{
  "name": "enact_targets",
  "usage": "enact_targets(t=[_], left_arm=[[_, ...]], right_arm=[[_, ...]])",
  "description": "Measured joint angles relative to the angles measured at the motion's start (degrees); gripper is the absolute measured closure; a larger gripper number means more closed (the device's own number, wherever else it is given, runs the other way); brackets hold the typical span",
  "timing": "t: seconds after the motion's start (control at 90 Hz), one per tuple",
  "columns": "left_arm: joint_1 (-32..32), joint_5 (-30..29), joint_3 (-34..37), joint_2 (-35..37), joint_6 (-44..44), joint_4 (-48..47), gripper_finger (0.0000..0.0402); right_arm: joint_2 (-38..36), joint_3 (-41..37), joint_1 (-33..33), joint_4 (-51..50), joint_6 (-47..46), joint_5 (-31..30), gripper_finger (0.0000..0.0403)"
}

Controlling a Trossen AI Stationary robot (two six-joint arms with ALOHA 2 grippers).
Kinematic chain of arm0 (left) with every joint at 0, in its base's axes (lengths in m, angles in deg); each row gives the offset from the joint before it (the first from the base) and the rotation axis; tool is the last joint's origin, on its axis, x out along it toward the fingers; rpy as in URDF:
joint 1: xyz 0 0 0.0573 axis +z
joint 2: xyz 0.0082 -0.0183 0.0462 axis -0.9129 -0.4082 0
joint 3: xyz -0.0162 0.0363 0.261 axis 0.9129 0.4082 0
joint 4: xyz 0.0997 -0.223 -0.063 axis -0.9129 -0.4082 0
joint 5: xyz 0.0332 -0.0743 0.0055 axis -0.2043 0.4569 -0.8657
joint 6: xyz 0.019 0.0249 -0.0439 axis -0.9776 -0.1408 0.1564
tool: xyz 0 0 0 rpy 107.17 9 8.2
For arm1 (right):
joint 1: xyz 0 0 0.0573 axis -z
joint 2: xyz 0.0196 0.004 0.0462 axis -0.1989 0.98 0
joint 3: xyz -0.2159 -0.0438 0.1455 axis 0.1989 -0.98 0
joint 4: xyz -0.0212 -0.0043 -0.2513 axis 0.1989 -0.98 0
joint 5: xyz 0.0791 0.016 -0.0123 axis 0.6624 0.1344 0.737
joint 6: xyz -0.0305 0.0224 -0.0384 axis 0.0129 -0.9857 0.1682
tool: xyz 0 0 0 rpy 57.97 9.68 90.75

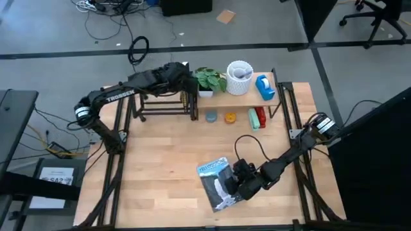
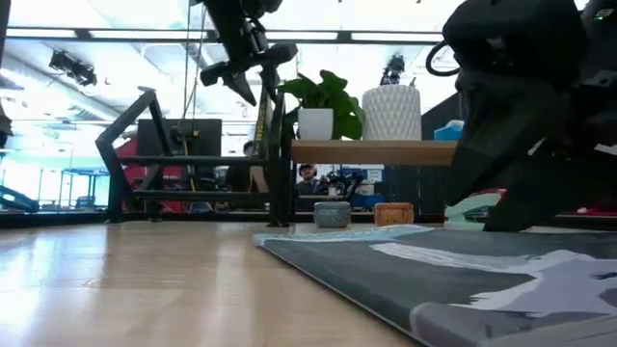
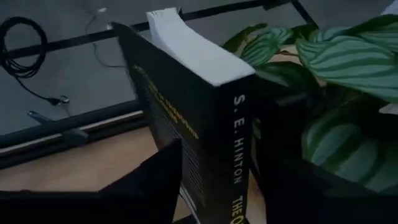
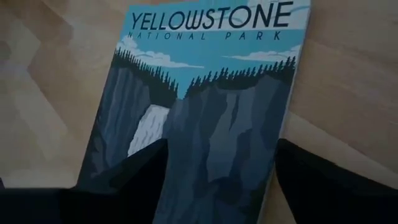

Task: Stock shelves
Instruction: Put the black book on the black book shelf

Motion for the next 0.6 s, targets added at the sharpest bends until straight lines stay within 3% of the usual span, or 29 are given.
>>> enact_targets(t=[0.311, 0.6], left_arm=[[-0.10, 0.75, -1.64, 0.49, -4.08, -1.24, 0.0213], [-2.13, 1.04, -14.46, 0.57, -10.63, -12.36, 0.0213]], right_arm=[[-0.02, 0.00, 0.00, -0.02, 0.38, 0.06, 0.0143], [-0.61, 0.00, -0.35, -0.08, 4.20, -2.24, 0.0143]])
